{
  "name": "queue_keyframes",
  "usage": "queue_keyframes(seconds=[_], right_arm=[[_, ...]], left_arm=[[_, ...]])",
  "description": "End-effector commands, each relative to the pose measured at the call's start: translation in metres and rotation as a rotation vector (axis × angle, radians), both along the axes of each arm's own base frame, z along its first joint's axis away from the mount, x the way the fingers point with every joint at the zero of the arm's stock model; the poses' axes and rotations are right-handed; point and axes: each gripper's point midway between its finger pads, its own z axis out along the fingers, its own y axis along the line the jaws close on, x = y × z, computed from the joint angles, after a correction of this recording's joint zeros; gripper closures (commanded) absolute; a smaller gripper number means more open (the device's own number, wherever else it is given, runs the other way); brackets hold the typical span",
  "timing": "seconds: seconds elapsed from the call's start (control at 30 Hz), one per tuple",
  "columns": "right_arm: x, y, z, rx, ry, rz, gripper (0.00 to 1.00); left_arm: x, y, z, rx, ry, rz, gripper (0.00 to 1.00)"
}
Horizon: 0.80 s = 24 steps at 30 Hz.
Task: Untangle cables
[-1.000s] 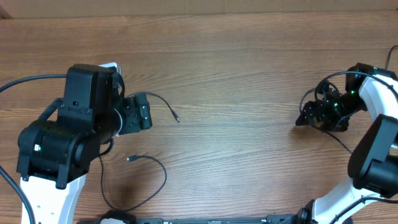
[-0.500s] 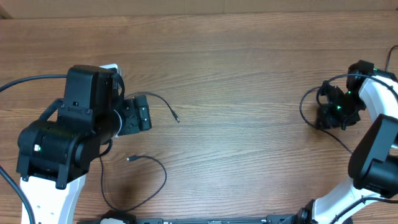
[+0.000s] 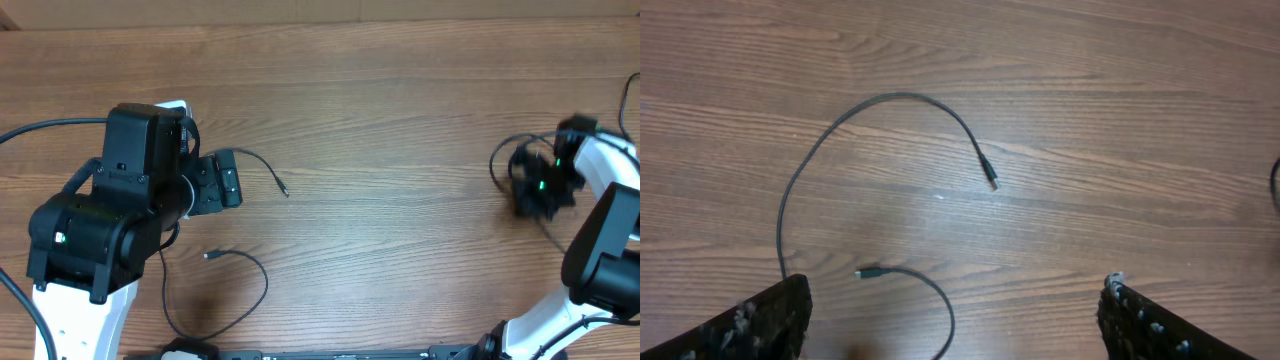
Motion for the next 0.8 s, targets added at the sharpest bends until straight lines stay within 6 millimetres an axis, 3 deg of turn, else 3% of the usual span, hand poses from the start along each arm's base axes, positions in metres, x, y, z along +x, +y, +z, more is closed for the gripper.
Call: queue_keyframes(seconds=[0.0,0.17,0.3,0.4,0.57,0.67,0.77], right_arm=[[0.072,-0.004,0.064,-0.048,-0.248,-0.016,0.96],[0.127,-0.048,0.139,-0.209,-0.485,-0.112,0.96],[0.137,-0.104,0.167,-0.344,-0.6,-0.282,0.96],[0.129,-0.149,0.178,-0.385,-0.662,-0.411,0.96],[0.094,-0.232,0.195,-0.472,-0.74,-0.613,0.96],[0.069,-0.273,0.205,-0.528,-0.773,-0.696,0.96],[0.051,-0.301,0.214,-0.55,-0.821,-0.746,0.96]], left_arm=[[0.0,0.003,0.007,0.016,-0.031,-0.004,0.1],[-0.002,-0.004,0.006,-0.021,-0.021,-0.023,0.1],[-0.006,-0.012,0.004,-0.058,0.0,-0.052,0.1],[-0.007,-0.017,0.005,-0.081,0.005,-0.069,0.1],[-0.008,-0.021,0.005,-0.101,0.009,-0.082,0.09],[-0.007,-0.026,0.007,-0.128,0.004,-0.101,0.09],[-0.005,-0.032,0.01,-0.155,-0.009,-0.119,0.09]])
